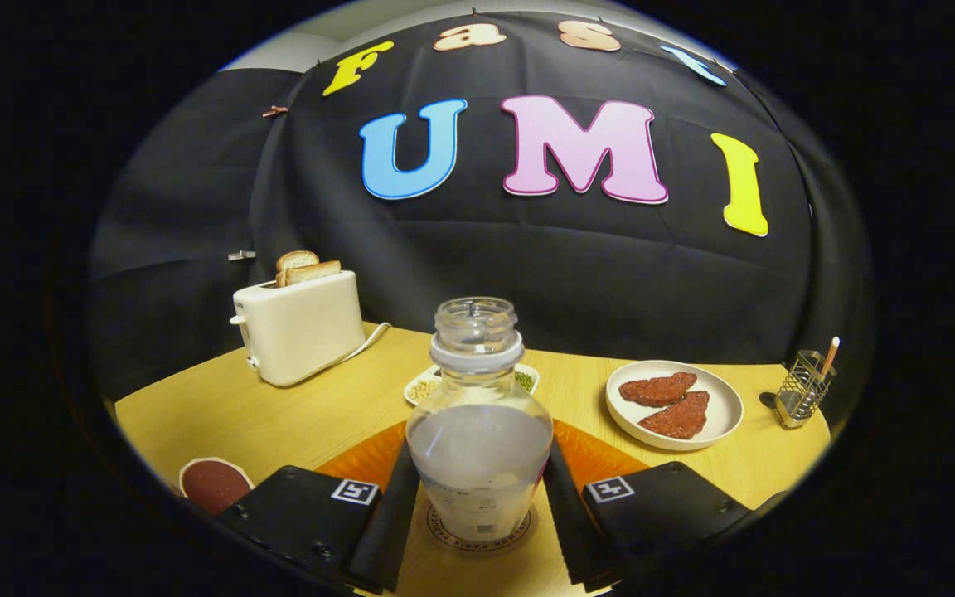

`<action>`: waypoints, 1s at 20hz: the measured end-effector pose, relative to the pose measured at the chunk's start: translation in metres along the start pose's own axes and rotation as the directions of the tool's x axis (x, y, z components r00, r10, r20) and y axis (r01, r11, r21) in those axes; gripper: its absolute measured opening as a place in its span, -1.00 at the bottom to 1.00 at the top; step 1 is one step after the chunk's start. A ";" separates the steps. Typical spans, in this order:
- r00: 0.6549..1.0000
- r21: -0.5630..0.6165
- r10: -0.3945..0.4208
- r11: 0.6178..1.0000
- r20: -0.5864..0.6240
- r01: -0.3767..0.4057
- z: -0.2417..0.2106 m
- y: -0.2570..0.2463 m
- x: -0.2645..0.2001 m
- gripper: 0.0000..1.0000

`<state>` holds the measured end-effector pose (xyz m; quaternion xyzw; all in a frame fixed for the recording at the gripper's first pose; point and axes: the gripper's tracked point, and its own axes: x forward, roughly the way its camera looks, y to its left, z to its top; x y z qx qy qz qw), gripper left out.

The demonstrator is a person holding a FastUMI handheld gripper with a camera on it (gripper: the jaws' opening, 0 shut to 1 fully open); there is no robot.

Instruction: Take the bottle from table, then pour the juice into the cup, finally place the bottle on the coaster

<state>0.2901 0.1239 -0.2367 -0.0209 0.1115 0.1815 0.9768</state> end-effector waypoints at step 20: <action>0.993 -0.004 0.025 1.000 -0.117 -0.026 0.041 -0.004 -0.108 0.96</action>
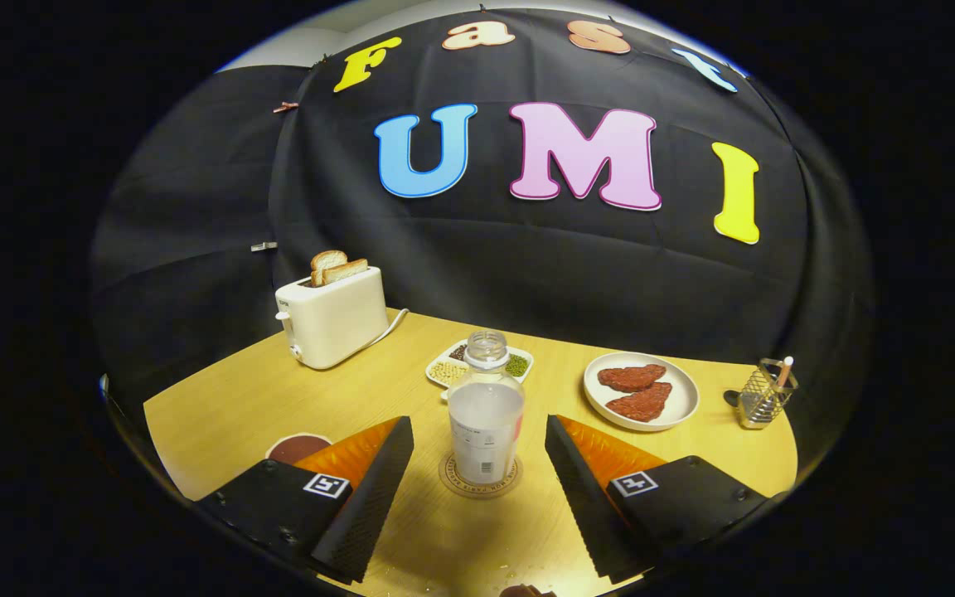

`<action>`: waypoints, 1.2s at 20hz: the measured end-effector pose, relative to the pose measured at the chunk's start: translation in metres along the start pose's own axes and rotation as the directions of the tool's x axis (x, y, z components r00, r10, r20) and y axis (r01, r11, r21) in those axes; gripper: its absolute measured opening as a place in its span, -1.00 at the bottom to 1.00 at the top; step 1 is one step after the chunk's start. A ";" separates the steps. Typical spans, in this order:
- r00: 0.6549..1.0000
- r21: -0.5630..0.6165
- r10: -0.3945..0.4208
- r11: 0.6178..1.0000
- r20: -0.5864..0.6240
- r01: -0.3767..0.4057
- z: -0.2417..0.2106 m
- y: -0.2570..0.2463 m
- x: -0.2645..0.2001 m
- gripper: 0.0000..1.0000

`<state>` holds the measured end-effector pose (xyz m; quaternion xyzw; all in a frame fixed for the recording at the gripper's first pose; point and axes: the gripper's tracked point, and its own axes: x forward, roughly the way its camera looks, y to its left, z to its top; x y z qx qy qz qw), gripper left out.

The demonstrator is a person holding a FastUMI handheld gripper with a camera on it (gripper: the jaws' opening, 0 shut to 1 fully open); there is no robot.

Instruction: Take the bottle from table, then pour the juice into the cup, finally place the bottle on the coaster

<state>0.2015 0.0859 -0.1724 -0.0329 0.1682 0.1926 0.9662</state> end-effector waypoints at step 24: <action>0.958 0.093 -0.225 0.973 0.176 0.211 0.099 -0.035 -0.214 0.95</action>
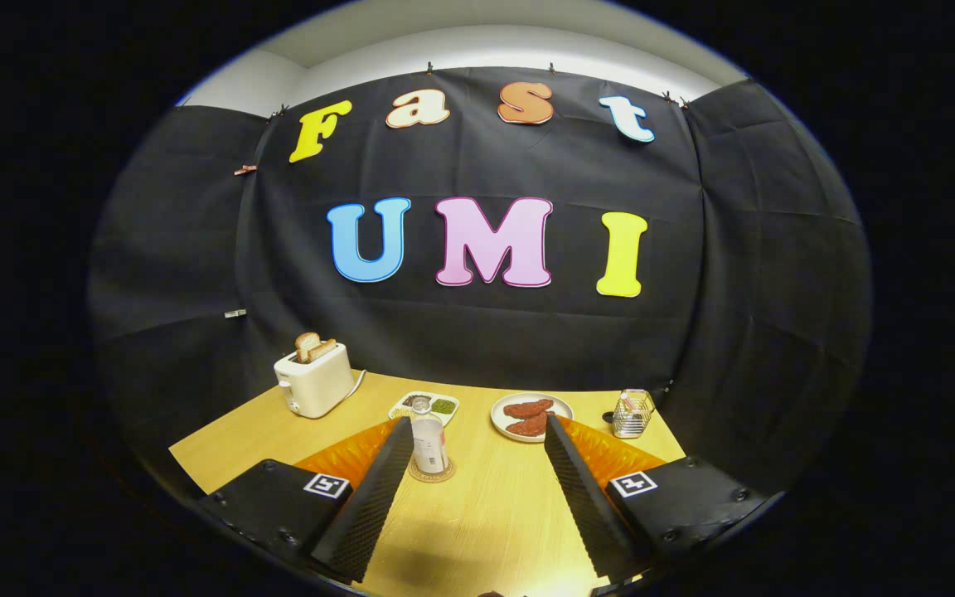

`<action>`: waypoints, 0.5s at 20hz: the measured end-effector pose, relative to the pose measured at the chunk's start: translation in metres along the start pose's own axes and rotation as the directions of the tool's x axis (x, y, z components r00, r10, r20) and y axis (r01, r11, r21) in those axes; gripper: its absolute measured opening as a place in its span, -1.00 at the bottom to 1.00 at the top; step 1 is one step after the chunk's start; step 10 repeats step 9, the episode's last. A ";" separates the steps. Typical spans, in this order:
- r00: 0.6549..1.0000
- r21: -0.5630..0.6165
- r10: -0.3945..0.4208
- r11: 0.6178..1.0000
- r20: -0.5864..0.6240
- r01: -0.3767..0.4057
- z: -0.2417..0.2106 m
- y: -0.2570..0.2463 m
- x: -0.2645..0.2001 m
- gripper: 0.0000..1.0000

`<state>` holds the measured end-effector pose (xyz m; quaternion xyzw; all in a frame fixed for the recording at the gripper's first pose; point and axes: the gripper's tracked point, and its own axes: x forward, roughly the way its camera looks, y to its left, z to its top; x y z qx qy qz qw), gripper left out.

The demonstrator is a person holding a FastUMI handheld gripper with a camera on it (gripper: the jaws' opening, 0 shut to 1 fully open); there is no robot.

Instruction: Take the bottle from table, then pour the juice into the cup, finally place the bottle on the coaster

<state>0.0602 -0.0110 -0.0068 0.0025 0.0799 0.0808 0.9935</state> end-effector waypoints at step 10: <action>0.998 -0.026 0.051 0.998 0.038 -0.050 0.021 0.017 0.005 0.96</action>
